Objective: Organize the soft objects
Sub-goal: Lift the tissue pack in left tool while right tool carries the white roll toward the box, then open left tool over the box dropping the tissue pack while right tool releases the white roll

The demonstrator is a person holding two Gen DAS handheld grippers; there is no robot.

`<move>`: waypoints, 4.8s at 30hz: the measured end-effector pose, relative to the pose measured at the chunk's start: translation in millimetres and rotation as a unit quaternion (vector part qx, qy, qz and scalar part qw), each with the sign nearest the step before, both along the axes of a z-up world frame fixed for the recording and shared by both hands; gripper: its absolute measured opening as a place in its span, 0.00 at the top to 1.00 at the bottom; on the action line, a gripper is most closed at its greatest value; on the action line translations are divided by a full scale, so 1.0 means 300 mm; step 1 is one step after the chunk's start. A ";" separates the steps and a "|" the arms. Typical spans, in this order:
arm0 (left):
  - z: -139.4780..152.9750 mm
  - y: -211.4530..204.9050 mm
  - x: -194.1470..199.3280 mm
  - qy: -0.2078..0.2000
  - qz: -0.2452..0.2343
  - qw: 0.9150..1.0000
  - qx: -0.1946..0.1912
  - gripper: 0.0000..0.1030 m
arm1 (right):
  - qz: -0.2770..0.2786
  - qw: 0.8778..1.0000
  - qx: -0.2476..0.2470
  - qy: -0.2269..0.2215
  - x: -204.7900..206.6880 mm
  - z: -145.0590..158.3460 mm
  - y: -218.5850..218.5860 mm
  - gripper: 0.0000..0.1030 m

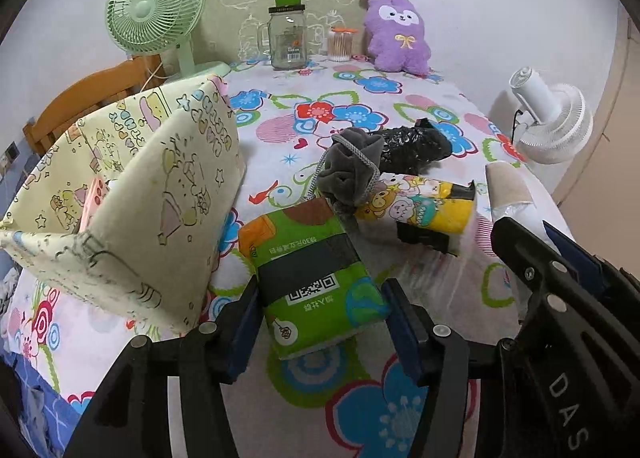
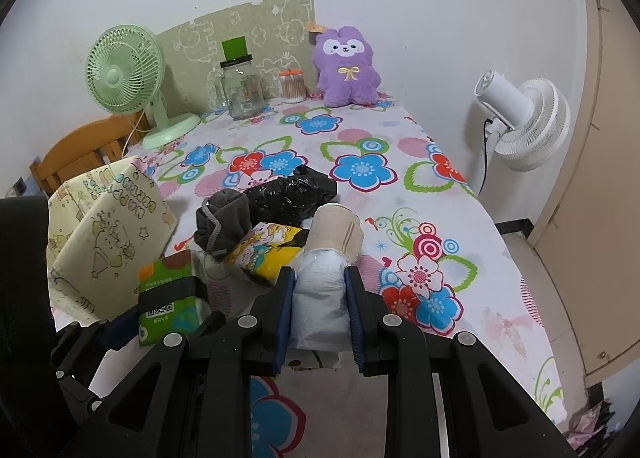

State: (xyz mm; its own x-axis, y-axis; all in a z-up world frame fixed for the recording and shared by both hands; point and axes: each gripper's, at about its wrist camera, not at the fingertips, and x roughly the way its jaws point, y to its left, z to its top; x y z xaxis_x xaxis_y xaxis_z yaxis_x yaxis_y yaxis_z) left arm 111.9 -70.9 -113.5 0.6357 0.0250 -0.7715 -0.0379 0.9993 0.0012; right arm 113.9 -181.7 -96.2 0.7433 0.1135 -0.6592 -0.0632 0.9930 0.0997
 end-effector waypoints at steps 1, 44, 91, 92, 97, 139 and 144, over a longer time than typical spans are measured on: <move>0.006 0.001 -0.011 -0.003 -0.001 1.000 -0.001 0.42 | 0.000 1.000 0.000 -0.002 -0.009 0.006 0.000 0.73; 0.344 0.076 -0.158 -0.092 -0.039 0.995 -0.009 0.42 | 0.022 0.997 -0.002 -0.080 -0.191 0.345 0.084 0.73; 0.275 0.531 0.052 -0.053 0.024 0.998 0.030 0.42 | 0.129 0.990 0.024 -0.041 0.078 0.288 0.564 0.73; 0.269 0.539 0.056 -0.051 0.023 0.998 0.031 0.42 | 0.132 0.990 0.024 -0.038 0.087 0.280 0.573 0.73; 0.238 0.566 0.081 -0.038 0.023 0.998 0.039 0.42 | 0.144 0.989 0.017 -0.028 0.116 0.245 0.616 0.73; 0.187 0.636 0.092 -0.018 0.009 0.999 0.034 0.07 | 0.159 0.987 0.009 0.027 0.174 0.165 0.691 0.26; 0.211 0.614 0.075 -0.029 0.005 0.999 0.035 0.06 | 0.151 0.988 0.007 0.015 0.152 0.192 0.665 0.24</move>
State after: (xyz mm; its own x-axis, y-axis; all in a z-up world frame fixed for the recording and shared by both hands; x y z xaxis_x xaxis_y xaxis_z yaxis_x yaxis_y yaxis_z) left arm 134.3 113.3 -50.1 0.6783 0.0838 -0.7300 -0.0493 0.9964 0.0685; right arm 159.4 17.9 -38.6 0.6539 0.3367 -0.6775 -0.3539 0.9276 0.1194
